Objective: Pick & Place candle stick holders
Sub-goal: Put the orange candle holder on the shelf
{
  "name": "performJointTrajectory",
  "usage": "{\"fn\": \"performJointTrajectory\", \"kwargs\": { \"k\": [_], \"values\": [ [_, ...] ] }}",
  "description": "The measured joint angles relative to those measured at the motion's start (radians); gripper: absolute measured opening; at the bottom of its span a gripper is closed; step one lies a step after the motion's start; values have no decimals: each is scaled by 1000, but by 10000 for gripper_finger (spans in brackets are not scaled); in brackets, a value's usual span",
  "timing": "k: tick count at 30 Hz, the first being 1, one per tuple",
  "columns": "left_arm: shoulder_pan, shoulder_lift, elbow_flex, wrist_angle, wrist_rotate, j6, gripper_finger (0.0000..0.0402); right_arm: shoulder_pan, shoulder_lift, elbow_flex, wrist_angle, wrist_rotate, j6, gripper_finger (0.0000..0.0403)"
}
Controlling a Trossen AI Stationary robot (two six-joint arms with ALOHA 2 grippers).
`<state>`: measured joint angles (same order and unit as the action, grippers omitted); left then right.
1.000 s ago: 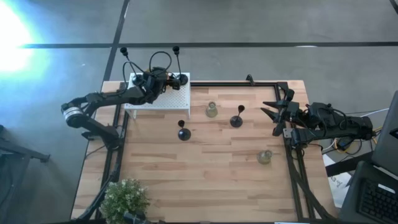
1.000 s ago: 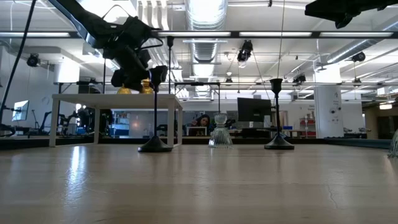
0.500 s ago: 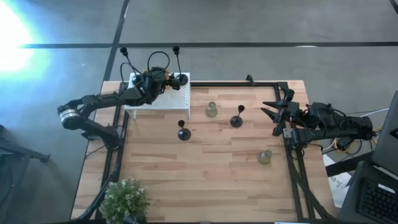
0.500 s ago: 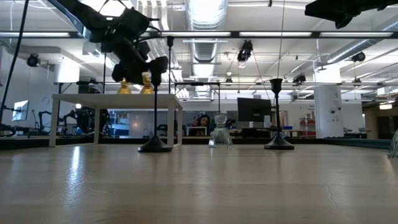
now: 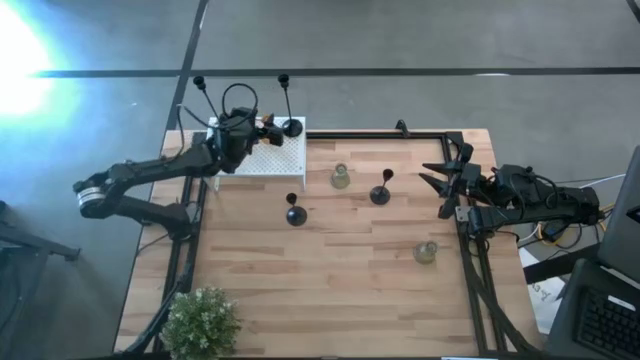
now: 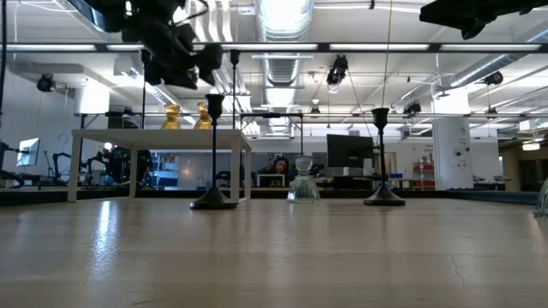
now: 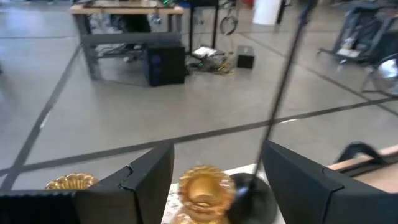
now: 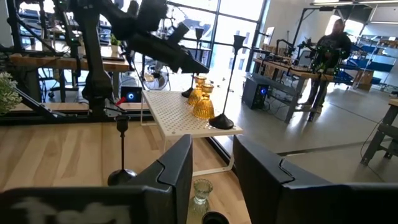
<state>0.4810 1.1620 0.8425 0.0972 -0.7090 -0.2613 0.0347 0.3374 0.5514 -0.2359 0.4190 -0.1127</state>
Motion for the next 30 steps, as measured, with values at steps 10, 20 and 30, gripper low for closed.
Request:
{"fn": "performJointTrajectory", "kwargs": {
  "k": [10,20,30],
  "values": [
    [-148,-131,-11,-159,175,42,248,0,0,0,0,0,0,98],
    [-153,-124,-183,4,387,325,173,0,0,-4,-1,0,5,109],
    [-54,-106,-309,311,393,305,10,0,0,-18,0,0,7,96]
  ]
}}
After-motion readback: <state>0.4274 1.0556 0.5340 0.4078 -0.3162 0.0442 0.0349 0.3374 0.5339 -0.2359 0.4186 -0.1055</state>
